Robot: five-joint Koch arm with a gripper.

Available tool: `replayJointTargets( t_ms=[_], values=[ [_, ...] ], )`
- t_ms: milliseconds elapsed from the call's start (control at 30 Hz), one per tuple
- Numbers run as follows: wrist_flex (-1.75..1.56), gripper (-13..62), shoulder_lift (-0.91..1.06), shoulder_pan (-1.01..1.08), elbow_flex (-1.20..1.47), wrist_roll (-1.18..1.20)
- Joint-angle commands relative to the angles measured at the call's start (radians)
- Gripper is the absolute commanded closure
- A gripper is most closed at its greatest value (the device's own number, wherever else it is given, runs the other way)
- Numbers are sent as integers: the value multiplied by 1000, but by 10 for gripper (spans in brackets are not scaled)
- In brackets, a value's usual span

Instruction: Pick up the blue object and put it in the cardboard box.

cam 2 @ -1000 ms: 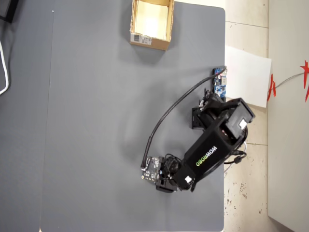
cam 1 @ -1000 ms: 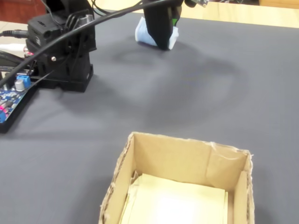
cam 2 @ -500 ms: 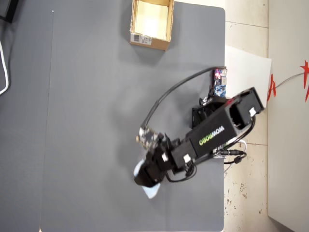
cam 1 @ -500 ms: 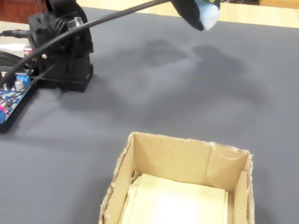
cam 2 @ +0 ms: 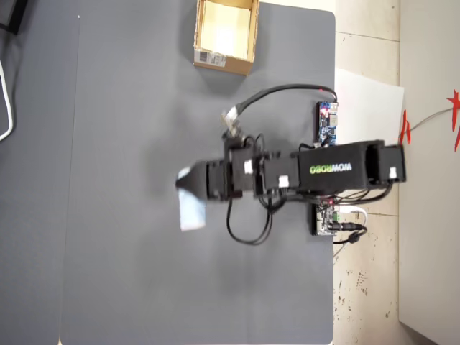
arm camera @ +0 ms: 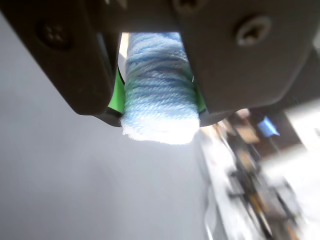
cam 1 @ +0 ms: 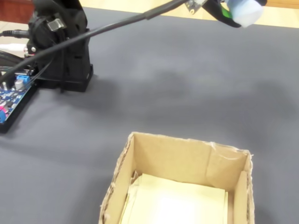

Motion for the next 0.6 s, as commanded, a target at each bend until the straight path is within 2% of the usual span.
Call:
replayJointTargets(
  t_ms=[0, 567],
  values=[
    [-97, 394, 40, 54, -49, -31],
    [-12, 395, 40, 528, -158, -354]
  ],
)
